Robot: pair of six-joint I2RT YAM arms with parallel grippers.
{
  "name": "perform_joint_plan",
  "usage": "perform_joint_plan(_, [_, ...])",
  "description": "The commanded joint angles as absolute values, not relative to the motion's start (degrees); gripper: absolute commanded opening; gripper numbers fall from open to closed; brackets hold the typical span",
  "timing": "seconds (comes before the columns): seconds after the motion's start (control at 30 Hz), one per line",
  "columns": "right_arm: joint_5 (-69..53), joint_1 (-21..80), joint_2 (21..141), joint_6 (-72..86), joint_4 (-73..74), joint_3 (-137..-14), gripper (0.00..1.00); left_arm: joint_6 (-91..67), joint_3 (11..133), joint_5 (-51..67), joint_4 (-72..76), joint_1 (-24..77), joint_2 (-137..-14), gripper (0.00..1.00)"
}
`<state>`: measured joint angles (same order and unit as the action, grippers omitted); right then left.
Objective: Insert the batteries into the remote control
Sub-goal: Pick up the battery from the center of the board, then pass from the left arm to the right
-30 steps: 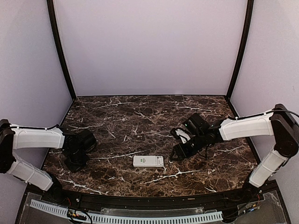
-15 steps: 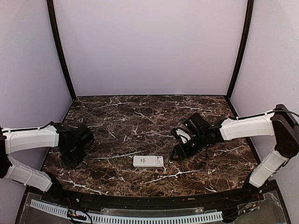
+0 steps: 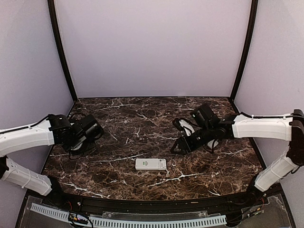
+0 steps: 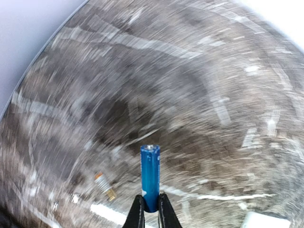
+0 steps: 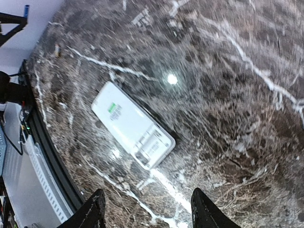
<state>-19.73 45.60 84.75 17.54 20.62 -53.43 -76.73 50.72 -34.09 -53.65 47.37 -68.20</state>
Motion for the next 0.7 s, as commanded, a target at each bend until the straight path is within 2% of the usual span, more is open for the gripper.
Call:
perform_joint_plan(0.0, [-23.4, 45.1, 76.3, 15.2, 16.5, -57.3, 0.59, -54.6, 58.0, -49.5, -43.7, 54.9, -70.4, 0.0])
perform_joint_plan(0.07, [-24.7, 45.1, 72.0, 16.3, 12.8, -57.2, 0.58, -39.7, 58.4, -53.4, -31.7, 59.9, -70.4, 0.0])
perform_joint_plan(0.1, [-25.0, 45.1, 70.2, 17.2, 10.6, -57.0, 0.58, -28.3, 57.9, -52.7, -20.3, 62.6, -70.2, 0.0])
perform_joint_plan(0.2, [-25.7, 45.1, 66.6, 19.9, 4.3, -57.1, 0.57, -11.0, 53.3, -40.5, 0.7, 65.9, -69.0, 0.0])
perform_joint_plan(0.23, [-25.9, 45.1, 65.9, 20.6, 2.8, -57.4, 0.57, -10.0, 51.8, -37.4, 8.0, 66.4, -68.5, 0.0])
perform_joint_plan(0.33, [-26.0, 45.2, 64.9, 23.2, -0.4, -58.8, 0.55, -7.4, 50.7, -23.6, 17.5, 67.2, -68.8, 0.0])
perform_joint_plan(0.53, [-28.1, 46.4, 64.3, 27.8, -7.1, -58.8, 0.54, -4.5, 52.1, -14.2, 26.8, 69.5, -71.5, 0.0])
perform_joint_plan(0.67, [-25.7, 49.2, 64.7, 29.1, -8.9, -58.6, 0.54, -4.9, 52.0, -11.9, 29.7, 69.7, -72.3, 0.0])
